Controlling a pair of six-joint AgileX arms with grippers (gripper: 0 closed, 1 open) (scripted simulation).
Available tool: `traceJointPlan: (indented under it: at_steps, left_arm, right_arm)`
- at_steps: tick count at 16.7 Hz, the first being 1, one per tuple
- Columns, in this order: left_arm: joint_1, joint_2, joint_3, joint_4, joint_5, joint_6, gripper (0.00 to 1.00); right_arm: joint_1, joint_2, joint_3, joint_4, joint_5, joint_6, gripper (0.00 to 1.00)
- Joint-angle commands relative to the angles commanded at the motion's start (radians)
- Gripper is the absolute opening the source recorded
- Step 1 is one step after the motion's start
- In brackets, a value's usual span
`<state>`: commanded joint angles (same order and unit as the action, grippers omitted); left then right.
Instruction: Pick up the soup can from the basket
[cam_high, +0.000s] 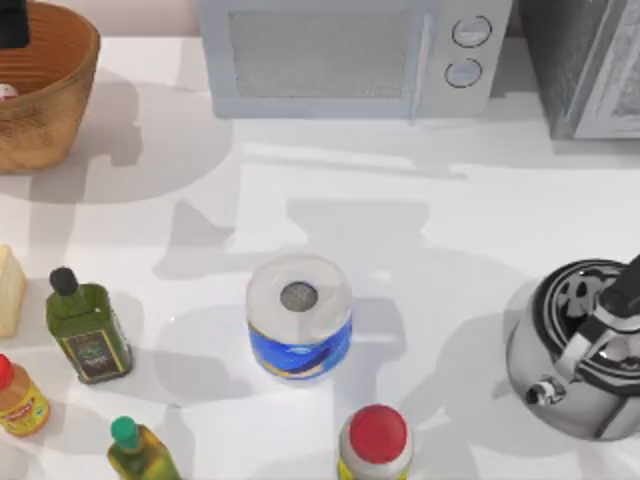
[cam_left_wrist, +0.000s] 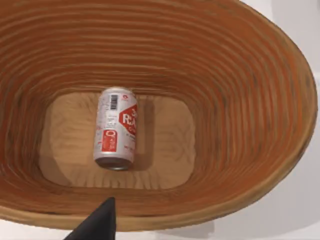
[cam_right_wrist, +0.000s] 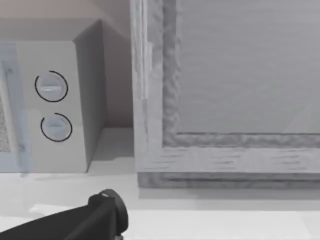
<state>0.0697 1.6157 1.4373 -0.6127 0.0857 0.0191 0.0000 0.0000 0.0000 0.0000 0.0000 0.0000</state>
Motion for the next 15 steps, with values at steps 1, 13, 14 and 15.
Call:
traceJointPlan:
  at_steps: [1, 13, 14, 15]
  left_arm:
    - [0.007, 0.09, 0.086, -0.044, 0.004, 0.008, 1.0]
    - [0.084, 0.8, 0.808, -0.453, 0.026, 0.133, 1.0]
    - [0.088, 0.827, 0.838, -0.472, 0.027, 0.141, 1.0]
    - [0.092, 0.847, 0.862, -0.488, 0.027, 0.149, 1.0]
  right_arm:
    - [0.0, 0.0, 0.0, 0.0, 0.0, 0.0, 1.0]
    - [0.0, 0.0, 0.0, 0.0, 0.0, 0.0, 1.0]
    - [0.0, 0.0, 0.0, 0.0, 0.0, 0.0, 1.0]
    - [0.0, 0.0, 0.0, 0.0, 0.0, 0.0, 1.0]
